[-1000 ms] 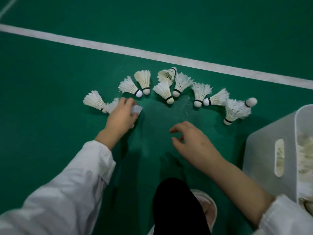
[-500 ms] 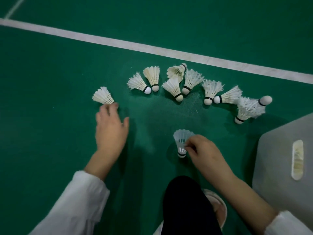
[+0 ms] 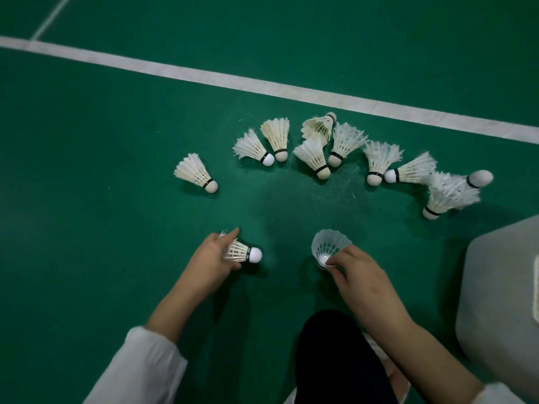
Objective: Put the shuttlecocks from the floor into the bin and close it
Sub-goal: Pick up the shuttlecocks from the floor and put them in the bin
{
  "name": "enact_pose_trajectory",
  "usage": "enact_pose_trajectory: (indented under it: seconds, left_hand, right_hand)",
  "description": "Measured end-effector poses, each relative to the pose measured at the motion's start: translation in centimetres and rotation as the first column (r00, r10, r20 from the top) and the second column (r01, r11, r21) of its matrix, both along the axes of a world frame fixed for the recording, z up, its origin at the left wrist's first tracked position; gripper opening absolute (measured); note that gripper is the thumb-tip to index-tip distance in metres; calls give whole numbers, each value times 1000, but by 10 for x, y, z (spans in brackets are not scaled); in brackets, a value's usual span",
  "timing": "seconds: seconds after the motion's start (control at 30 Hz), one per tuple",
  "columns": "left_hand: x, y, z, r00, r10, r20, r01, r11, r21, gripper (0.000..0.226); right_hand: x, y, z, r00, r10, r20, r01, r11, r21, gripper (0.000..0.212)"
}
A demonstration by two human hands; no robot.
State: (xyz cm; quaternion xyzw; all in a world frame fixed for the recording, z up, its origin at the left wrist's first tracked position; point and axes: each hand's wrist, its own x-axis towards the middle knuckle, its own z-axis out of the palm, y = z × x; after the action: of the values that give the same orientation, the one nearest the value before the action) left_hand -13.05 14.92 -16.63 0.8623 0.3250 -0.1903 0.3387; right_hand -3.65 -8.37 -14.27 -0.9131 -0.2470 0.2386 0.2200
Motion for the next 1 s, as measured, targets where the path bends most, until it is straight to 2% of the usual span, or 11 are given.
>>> enact_pose_trajectory:
  seconds: [0.13, 0.2, 0.33, 0.4, 0.47, 0.6, 0.67, 0.73, 0.8, 0.9, 1.0]
  left_hand:
    - [7, 15, 10, 997, 24, 70, -21, 999, -44, 68]
    - [13, 26, 17, 994, 38, 102, -39, 999, 2, 55]
    - [27, 48, 36, 932, 262, 250, -274, 962, 13, 31]
    - [36, 61, 36, 894, 305, 328, -371, 915, 160, 29]
    - [49, 74, 32, 899, 309, 311, -406, 854, 326, 34]
    - [72, 92, 18, 965, 199, 172, -259, 834, 488, 68]
    - [77, 96, 7, 972, 210, 105, -235, 861, 451, 63]
    - [77, 91, 5, 961, 254, 109, -276, 868, 412, 48]
    - [74, 72, 17, 964, 213, 158, -262, 865, 428, 33]
    - [68, 21, 54, 955, -18, 295, -123, 883, 453, 26]
    - [68, -46, 100, 840, -188, 509, -31, 920, 391, 25]
  right_hand:
    - [5, 2, 2, 998, 37, 42, -35, 999, -26, 22]
    - [3, 2, 1, 997, 55, 47, -54, 998, -31, 22]
    - [-3, 2, 0, 997, 65, 43, -64, 998, -17, 17]
    - [-4, 2, 2, 997, 70, 44, -69, 997, -19, 18]
    - [-2, 2, 3, 995, 83, 52, -82, 997, -11, 18]
    - [2, 2, 5, 987, 133, 89, -131, 991, -26, 14]
    - [7, 1, 10, 983, 140, 117, -140, 990, -14, 15]
    - [12, -2, 19, 978, 143, 153, -147, 989, 14, 18]
    - [21, -5, 31, 973, 142, 182, -154, 987, 54, 19]
    - [37, -13, 61, 959, 159, 236, -190, 975, 115, 14]
    - [59, -35, 107, 942, 165, 294, -207, 971, 119, 19]
